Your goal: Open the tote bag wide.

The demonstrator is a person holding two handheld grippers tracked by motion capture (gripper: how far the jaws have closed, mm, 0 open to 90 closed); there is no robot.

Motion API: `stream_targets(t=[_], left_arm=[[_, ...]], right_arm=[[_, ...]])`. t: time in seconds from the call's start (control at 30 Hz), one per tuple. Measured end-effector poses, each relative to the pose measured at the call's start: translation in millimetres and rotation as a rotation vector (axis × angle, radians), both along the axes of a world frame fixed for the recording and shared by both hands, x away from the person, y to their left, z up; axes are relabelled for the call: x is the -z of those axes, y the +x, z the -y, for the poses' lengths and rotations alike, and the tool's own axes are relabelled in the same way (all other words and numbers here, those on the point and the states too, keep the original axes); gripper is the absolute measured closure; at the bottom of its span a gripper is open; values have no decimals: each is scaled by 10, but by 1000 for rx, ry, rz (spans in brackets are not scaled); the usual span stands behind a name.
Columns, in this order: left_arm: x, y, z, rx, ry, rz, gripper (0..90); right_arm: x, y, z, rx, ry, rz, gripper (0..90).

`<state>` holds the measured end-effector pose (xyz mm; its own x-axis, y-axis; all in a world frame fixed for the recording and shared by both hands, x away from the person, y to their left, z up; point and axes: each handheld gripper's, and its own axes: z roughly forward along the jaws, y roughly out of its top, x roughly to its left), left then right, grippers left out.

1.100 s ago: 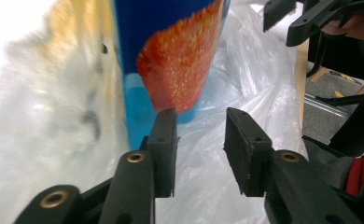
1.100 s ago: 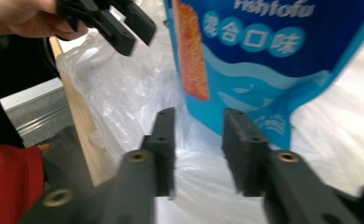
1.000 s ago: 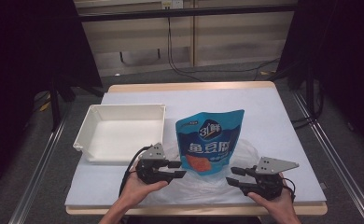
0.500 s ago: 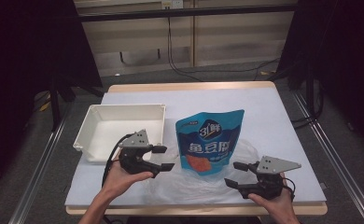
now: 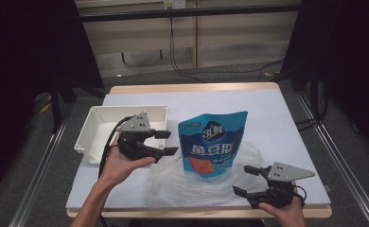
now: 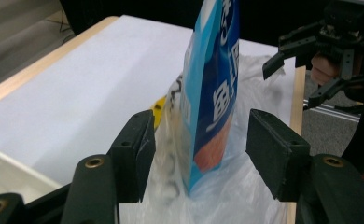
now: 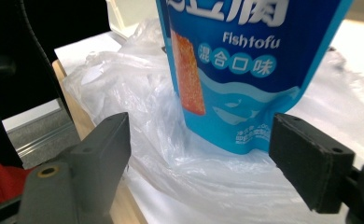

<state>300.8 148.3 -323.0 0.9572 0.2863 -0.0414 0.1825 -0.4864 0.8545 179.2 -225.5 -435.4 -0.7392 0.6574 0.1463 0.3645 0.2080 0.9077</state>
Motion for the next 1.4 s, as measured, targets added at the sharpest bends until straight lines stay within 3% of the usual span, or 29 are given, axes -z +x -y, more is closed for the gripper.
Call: stream_targets(t=[0.4,0.57,0.73,0.8,0.87,1.03,1.23,1.33,1.4], left_arm=[[-225,131,260,62,70,1,631],[-312,216,322,86,85,-9,759],[-354,240,388,105,129,-4,872],[-377,265,392,120,157,5,867],[-386,270,414,122,146,-17,830],[-420,303,521,145,186,-26,762],[-426,326,671,166,199,-41,677],[-411,349,720,175,228,-40,707],[-404,366,731,170,231,-58,781]], right_arm=[[38,-27,-14,-12,-18,-4,207],[47,-23,-18,-11,-24,-10,207],[60,-10,-5,-11,-27,-11,208],[59,-7,-4,-9,-26,-13,209],[60,-5,-6,-7,-28,-13,209],[65,1,-13,-9,-31,-15,210],[67,-2,-1,-8,-31,-12,210],[67,-5,2,-12,-30,-14,210],[65,-8,1,-13,-30,-12,209]])
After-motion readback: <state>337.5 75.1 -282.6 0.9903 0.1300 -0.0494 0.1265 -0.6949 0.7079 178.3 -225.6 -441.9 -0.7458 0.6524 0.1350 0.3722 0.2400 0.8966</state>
